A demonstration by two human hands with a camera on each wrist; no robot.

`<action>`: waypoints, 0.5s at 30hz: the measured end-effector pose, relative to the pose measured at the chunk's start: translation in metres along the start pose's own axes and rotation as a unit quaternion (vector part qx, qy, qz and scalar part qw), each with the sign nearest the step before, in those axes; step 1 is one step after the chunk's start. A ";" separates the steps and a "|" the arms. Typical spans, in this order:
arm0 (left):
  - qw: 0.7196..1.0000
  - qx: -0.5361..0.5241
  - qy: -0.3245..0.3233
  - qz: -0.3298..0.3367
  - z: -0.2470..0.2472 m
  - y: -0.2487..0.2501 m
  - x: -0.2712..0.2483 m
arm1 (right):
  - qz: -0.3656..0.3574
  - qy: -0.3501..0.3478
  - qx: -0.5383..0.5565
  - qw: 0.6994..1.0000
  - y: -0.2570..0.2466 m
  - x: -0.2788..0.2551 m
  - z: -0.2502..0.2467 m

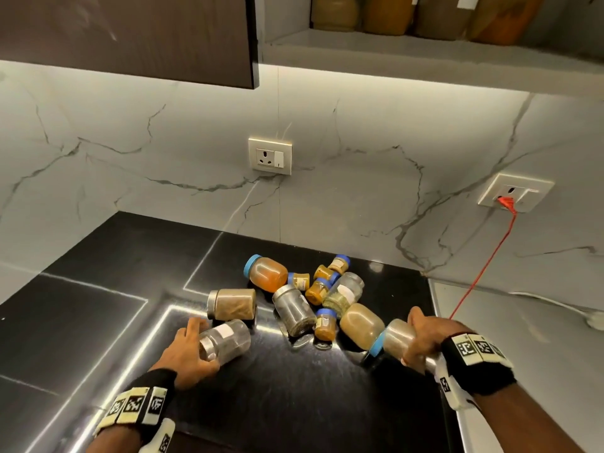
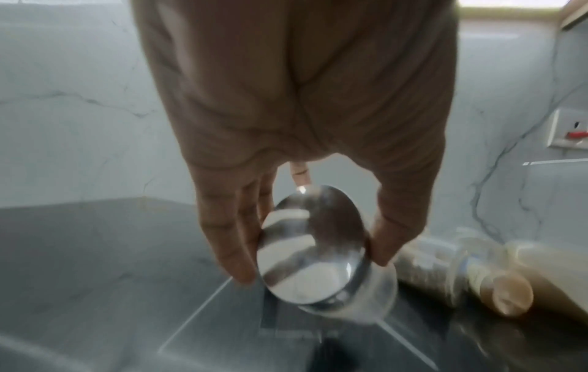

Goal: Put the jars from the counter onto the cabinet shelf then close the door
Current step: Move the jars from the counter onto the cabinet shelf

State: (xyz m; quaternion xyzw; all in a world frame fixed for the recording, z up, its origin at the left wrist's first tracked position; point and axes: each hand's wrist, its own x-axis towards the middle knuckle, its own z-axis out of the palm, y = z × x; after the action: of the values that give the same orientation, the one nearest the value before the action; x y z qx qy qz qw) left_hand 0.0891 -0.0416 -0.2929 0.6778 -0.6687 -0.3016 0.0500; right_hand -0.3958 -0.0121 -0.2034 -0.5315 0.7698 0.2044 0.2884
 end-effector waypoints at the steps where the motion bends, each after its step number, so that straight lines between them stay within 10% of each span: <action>1: 1.000 -0.010 -0.001 0.021 -0.008 0.005 -0.002 | -0.019 0.003 -0.006 1.000 -0.001 -0.008 -0.007; 10: 0.955 -0.095 0.092 0.267 -0.110 0.122 -0.053 | -0.239 0.144 0.164 0.946 -0.030 -0.144 -0.107; 15: 0.897 -0.096 0.170 0.396 -0.190 0.199 -0.099 | -0.356 0.393 0.290 0.797 -0.032 -0.254 -0.159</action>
State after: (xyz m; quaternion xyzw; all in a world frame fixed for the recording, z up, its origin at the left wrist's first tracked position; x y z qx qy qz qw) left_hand 0.0125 -0.0325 -0.0101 0.3897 -0.8310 -0.2000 0.3428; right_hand -0.3338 0.0564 0.0835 -0.6941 0.5966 -0.3722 0.1545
